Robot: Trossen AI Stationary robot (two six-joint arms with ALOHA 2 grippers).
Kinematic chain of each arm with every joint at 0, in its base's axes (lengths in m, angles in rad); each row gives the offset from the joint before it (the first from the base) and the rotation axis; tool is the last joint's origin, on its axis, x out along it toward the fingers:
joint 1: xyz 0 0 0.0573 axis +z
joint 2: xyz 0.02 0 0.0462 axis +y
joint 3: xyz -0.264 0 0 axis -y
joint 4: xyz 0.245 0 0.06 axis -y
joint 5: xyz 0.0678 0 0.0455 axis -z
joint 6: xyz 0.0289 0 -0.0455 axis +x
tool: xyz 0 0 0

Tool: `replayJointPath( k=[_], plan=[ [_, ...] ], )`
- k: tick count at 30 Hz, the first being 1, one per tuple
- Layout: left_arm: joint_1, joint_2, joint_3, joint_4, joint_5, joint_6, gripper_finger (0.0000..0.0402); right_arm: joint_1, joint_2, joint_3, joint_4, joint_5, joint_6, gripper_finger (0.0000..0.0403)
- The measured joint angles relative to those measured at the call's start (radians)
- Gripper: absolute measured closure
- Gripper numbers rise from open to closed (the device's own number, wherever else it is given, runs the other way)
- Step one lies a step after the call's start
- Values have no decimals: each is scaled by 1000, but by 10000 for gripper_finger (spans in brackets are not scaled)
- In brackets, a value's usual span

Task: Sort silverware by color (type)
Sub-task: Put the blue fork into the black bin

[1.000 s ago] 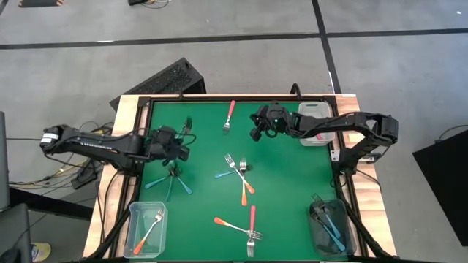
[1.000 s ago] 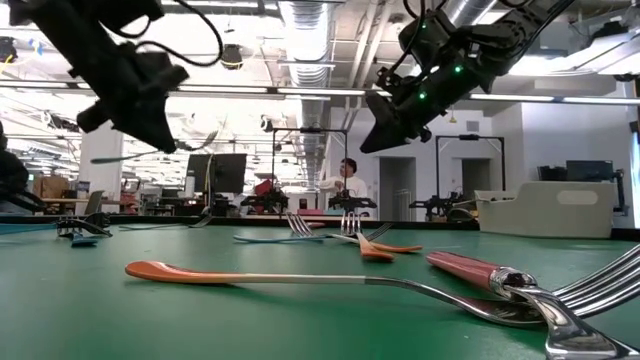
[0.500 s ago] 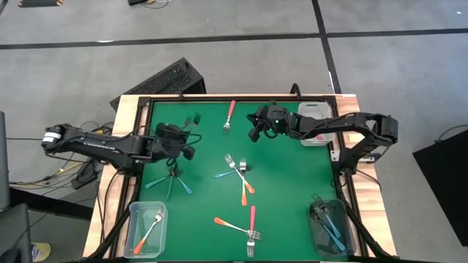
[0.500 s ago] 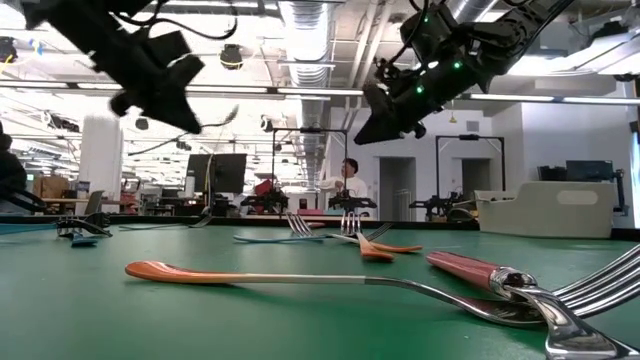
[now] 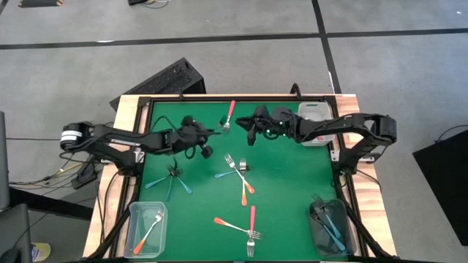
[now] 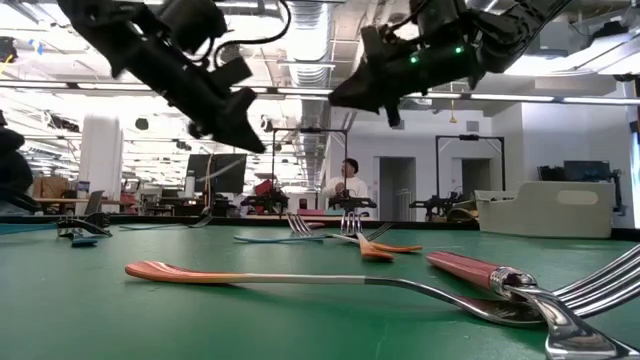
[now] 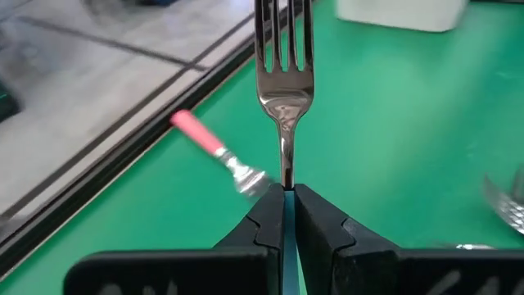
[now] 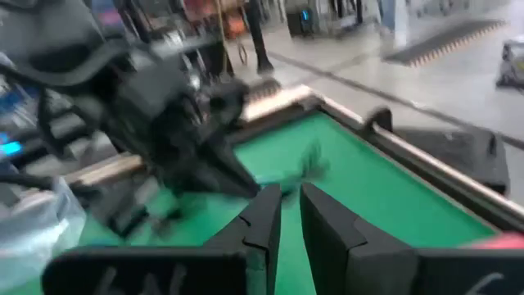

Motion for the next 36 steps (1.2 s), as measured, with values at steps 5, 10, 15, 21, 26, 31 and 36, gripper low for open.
replayJointPath(
  k=[5,10,15,21,26,31,36],
  plan=[
    [43,70,0,106,166,115,397,-1,43,2,53,1,5,267],
    [71,125,0,148,183,167,397,-1,112,-3,59,2,52,200],
    [89,142,0,191,120,205,397,-1,159,-1,73,2,84,167],
    [89,142,0,276,116,185,397,-1,168,-1,130,2,87,169],
    [90,142,0,326,143,126,397,-1,168,-1,197,4,82,173],
    [89,142,0,330,145,123,397,3,168,-1,211,5,69,174],
    [88,142,1,333,62,191,397,2,168,-1,248,5,87,174]
  ],
)
